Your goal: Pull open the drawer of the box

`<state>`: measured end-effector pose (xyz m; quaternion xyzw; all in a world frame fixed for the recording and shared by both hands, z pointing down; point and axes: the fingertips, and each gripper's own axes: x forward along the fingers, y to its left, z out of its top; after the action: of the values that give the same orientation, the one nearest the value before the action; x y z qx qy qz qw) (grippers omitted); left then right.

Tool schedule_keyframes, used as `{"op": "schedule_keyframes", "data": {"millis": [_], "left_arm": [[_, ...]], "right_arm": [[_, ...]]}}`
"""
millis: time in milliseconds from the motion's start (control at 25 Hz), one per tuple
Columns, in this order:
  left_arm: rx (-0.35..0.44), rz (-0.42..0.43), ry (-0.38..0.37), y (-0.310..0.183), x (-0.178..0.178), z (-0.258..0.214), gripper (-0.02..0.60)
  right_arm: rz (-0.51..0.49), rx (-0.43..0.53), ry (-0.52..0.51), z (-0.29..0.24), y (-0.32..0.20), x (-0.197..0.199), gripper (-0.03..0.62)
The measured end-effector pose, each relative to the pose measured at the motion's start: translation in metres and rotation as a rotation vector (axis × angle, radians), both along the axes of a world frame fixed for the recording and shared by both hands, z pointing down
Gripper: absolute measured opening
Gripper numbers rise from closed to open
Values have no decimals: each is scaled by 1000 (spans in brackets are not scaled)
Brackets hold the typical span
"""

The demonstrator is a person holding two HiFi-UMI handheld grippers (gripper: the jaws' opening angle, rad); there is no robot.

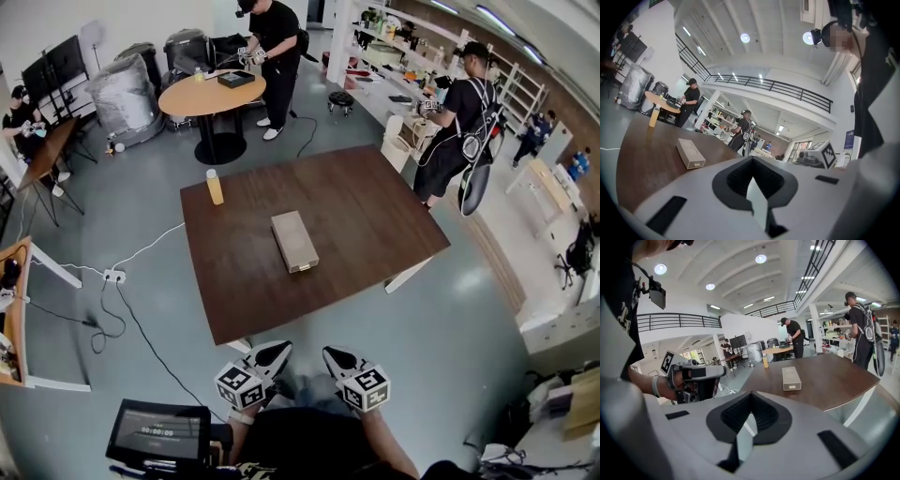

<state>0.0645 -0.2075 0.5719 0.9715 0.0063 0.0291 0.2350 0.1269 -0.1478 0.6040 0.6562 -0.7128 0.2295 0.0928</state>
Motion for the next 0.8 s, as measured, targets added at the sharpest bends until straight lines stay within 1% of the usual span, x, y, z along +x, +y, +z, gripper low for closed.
{"op": "schedule_keyframes", "data": {"millis": [160, 400, 800], "left_arm": [[-7, -20, -1, -3, -4, 5, 0], [-22, -62, -9, -18, -13, 16, 0], [-8, -127, -23, -40, -14, 13, 0]], "right_arm": [[-14, -4, -1, 5, -4, -2, -12], [-52, -6, -15, 15, -25, -8, -12], [-96, 10, -21, 15, -54, 6, -12]]}}
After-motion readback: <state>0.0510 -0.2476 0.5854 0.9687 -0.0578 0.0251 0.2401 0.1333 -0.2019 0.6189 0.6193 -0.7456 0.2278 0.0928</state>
